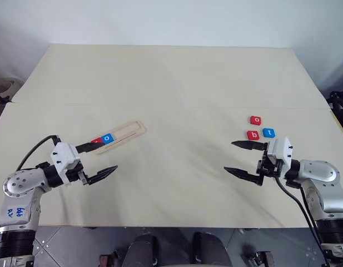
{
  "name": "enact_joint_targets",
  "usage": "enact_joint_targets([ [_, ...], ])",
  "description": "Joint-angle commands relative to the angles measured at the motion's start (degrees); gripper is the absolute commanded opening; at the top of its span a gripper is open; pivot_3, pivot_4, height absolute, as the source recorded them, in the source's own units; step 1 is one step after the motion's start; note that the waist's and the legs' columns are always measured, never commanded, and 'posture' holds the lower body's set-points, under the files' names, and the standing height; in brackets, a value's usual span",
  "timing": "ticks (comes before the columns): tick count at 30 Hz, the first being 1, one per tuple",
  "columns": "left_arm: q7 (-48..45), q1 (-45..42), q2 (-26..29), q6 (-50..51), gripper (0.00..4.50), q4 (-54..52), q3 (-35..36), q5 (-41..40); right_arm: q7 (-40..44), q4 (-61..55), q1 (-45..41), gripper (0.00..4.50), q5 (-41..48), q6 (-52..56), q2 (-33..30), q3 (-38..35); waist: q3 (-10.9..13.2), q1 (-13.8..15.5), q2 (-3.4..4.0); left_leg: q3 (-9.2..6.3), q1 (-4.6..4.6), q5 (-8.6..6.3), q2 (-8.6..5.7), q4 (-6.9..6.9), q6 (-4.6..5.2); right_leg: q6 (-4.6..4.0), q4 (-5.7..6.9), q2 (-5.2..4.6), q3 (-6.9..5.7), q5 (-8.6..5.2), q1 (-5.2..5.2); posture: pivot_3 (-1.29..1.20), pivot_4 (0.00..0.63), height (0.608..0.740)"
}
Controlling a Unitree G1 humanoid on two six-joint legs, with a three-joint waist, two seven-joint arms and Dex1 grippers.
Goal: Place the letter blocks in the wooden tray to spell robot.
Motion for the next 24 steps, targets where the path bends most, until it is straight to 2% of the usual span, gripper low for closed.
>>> enact_joint_targets([
  [1,2.03,2.4,0.28,0.45,4.5,-3.68,2.26,-0.52,1.05,-1.3,-0.85,4.47,0.64,0.23,-0.04,0.31,0.0,-0.01,0.0,0.0,0.0,0.0,0.0,0.0,0.0,0.0,0.0,0.0,0.0,0.0,0.0,0.0,0.15,0.74],
  [6,6.64,6.7,-1.57,2.08,4.5,-5.56,6.73,-2.64,2.2,-1.29,-1.87,4.47,1.82,0.73,1.79,1.9,0.0,-0.09,0.0,-0.01,0.0,0.0,0.06,0.0,0.0,0.0,0.0,0.02,-0.01,0.0,0.0,0.0,0.15,0.74],
  [12,14.03,15.7,-6.61,-0.52,4.5,-4.19,16.15,-2.93,1.77,-4.09,-4.62,4.47,2.9,0.49,8.73,5.49,0.0,-0.4,0.0,0.0,0.03,-0.01,0.09,-0.02,-0.02,-0.01,-0.02,0.03,0.0,0.0,0.01,0.0,0.15,0.74],
  [16,16.75,18.68,-8.44,-2.34,4.5,-2.27,19.01,-2.12,0.13,-7.35,-5.24,4.47,2.69,0.53,11.89,7.3,0.0,0.2,0.0,-0.03,0.02,-0.02,0.08,0.0,-0.02,0.0,-0.01,0.0,-0.02,0.0,0.01,0.0,0.15,0.74],
  [20,16.99,17.55,-8.25,-2.78,4.5,-0.96,18.57,-2.31,-0.61,-9.24,-4.6,4.47,2.5,0.49,12.31,7.75,-0.03,0.81,-0.06,-0.08,0.01,-0.05,0.03,0.03,0.03,0.0,-0.01,-0.08,-0.02,0.0,0.03,0.0,0.15,0.74],
  [24,14.32,12.74,-5.52,-1.26,4.5,1.39,15.56,-2.13,-0.74,-9.49,-3.98,4.47,2.09,0.3,11.36,7.28,-0.04,0.97,-0.07,-0.07,0.02,-0.06,0.01,0.03,0.03,0.0,0.02,-0.08,-0.03,0.0,0.02,0.0,0.15,0.74],
])
